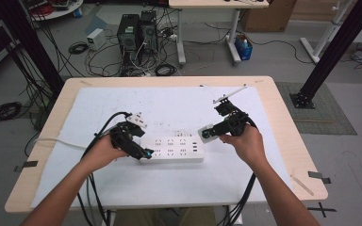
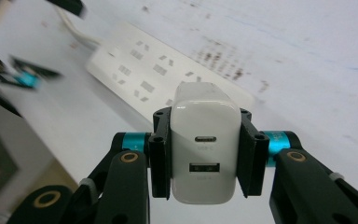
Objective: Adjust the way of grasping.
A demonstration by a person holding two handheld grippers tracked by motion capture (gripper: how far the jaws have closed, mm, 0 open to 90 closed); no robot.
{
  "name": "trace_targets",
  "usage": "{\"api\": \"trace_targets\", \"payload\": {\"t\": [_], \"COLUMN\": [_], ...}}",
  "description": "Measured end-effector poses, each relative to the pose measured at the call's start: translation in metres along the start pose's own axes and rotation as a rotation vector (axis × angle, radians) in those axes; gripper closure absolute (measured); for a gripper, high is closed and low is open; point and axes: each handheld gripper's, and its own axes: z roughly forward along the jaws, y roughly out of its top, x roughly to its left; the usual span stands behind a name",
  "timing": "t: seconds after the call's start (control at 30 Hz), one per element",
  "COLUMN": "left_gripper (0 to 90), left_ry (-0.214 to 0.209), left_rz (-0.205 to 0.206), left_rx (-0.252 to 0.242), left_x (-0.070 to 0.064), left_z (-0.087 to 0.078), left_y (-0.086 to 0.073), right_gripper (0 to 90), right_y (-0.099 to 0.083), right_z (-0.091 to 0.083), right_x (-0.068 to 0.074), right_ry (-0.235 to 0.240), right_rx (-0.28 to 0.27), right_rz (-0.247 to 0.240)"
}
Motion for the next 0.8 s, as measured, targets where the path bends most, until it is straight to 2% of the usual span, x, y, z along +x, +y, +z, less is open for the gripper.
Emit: {"api": "trace_targets", "payload": {"t": [0.07, 0.13, 0.23, 0.27, 0.37, 0.43, 0.5, 0.53, 0.57, 0.6, 0.67, 0.7, 0.73, 0.77, 0.8], "left_gripper": [18.6, 18.6, 18.6, 18.6, 18.6, 18.6, 18.6, 18.6, 18.6, 18.6, 18.6, 18.6, 18.6, 18.6, 18.6], "left_ry": [-0.001, -0.01, -0.012, -0.011, -0.027, -0.037, -0.043, -0.043, -0.045, -0.048, -0.051, -0.055, -0.055, -0.065, -0.064], "left_rz": [-0.01, -0.012, -0.013, 0.0, 0.004, 0.035, 0.044, 0.062, 0.053, 0.06, 0.06, 0.052, 0.052, 0.05, 0.048], "left_rx": [0.038, 0.077, 0.106, 0.122, 0.142, 0.169, 0.178, 0.192, 0.182, 0.188, 0.19, 0.181, 0.181, 0.183, 0.18], "left_x": [0.007, 0.014, 0.022, 0.024, 0.028, 0.03, 0.03, 0.03, 0.03, 0.031, 0.032, 0.032, 0.032, 0.033, 0.033], "left_z": [-0.006, -0.012, -0.02, -0.022, -0.027, -0.029, -0.028, -0.029, -0.028, -0.028, -0.028, -0.027, -0.027, -0.027, -0.027], "left_y": [-0.005, -0.011, -0.018, -0.019, -0.025, -0.028, -0.031, -0.032, -0.032, -0.033, -0.034, -0.034, -0.034, -0.035, -0.035], "right_gripper": [62.5, 62.4, 62.5, 62.5, 62.4, 62.4, 62.4, 62.4, 62.5, 62.4, 62.4, 62.4, 62.4, 62.4, 62.4], "right_y": [0.002, 0.003, 0.005, 0.005, 0.007, 0.008, 0.009, 0.009, 0.01, 0.01, 0.009, 0.009, 0.009, 0.009, 0.008], "right_z": [-0.003, -0.006, -0.008, -0.008, -0.009, -0.011, -0.013, -0.014, -0.016, -0.017, -0.018, -0.019, -0.019, -0.02, -0.022], "right_x": [-0.001, -0.002, -0.001, -0.001, 0.002, 0.004, 0.005, 0.005, 0.004, 0.005, 0.006, 0.007, 0.007, 0.007, 0.008], "right_ry": [-0.049, -0.068, -0.085, -0.098, -0.114, -0.125, -0.126, -0.121, -0.111, -0.105, -0.084, -0.078, -0.078, -0.069, -0.06], "right_rx": [0.031, 0.054, 0.088, 0.109, 0.156, 0.185, 0.209, 0.224, 0.244, 0.259, 0.308, 0.322, 0.322, 0.335, 0.352], "right_rz": [-0.05, -0.081, -0.128, -0.149, -0.202, -0.237, -0.277, -0.295, -0.33, -0.343, -0.426, -0.446, -0.446, -0.471, -0.518]}}
